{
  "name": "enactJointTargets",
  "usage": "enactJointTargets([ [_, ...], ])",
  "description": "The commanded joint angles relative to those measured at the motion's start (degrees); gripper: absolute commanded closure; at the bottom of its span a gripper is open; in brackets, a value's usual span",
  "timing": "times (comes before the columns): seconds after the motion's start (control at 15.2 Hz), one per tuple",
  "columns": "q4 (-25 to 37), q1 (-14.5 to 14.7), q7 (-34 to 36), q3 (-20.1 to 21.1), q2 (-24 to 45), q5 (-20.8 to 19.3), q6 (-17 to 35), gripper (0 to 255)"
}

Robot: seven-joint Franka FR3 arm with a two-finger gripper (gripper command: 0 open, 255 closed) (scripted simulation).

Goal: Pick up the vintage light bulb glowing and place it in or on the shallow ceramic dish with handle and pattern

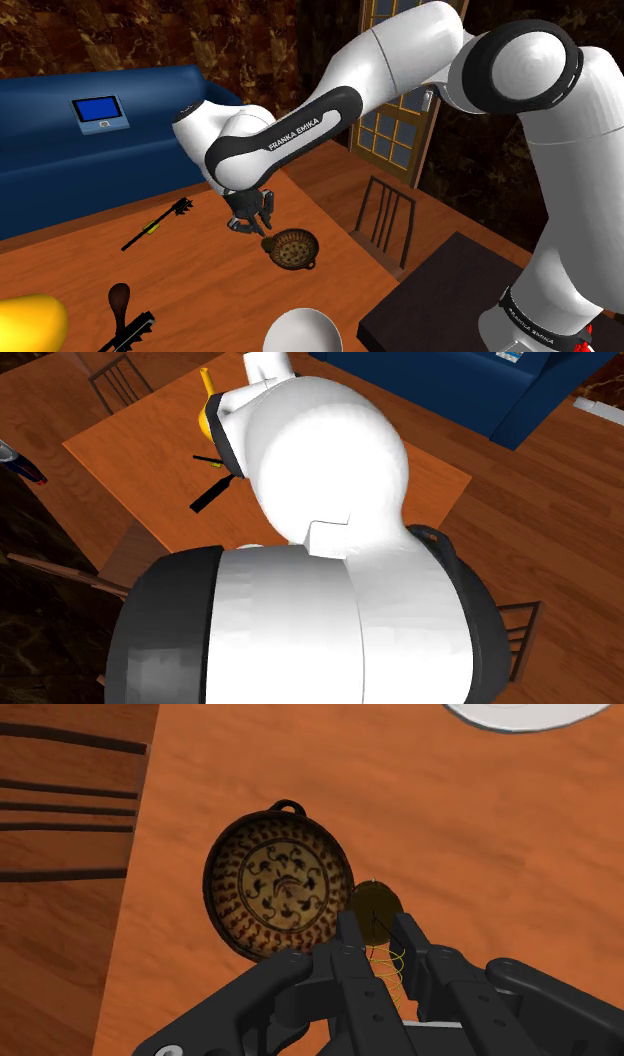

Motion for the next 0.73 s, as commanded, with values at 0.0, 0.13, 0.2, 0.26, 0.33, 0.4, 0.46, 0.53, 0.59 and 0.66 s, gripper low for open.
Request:
enactJointTargets([
  [0.0,-2.8,-2.4,-2.1,-0.3,-2.0,0.2,1.4,255],
  [0.13,-4.6,-4.6,-4.3,-0.7,-3.7,0.4,2.2,255],
  [0.2,-5.4,-5.6,-5.4,-1.0,-4.4,0.4,2.5,255],
  [0.26,-6.1,-6.6,-6.6,-1.2,-5.1,0.5,2.8,255],
  [0.33,-6.7,-7.6,-7.7,-1.5,-5.8,0.6,3.1,255],
  [0.4,-7.2,-8.6,-8.9,-1.7,-6.4,0.6,3.4,255],
  [0.46,-7.7,-9.6,-10.1,-2.0,-7.0,0.7,3.6,255],
  [0.53,-8.1,-10.5,-11.2,-2.3,-7.5,0.7,3.9,255],
  [0.59,-8.4,-10.5,-11.0,-2.4,-7.1,0.5,4.4,255],
  [0.66,-8.6,-10.4,-10.8,-2.5,-6.8,0.3,5.0,255],
])
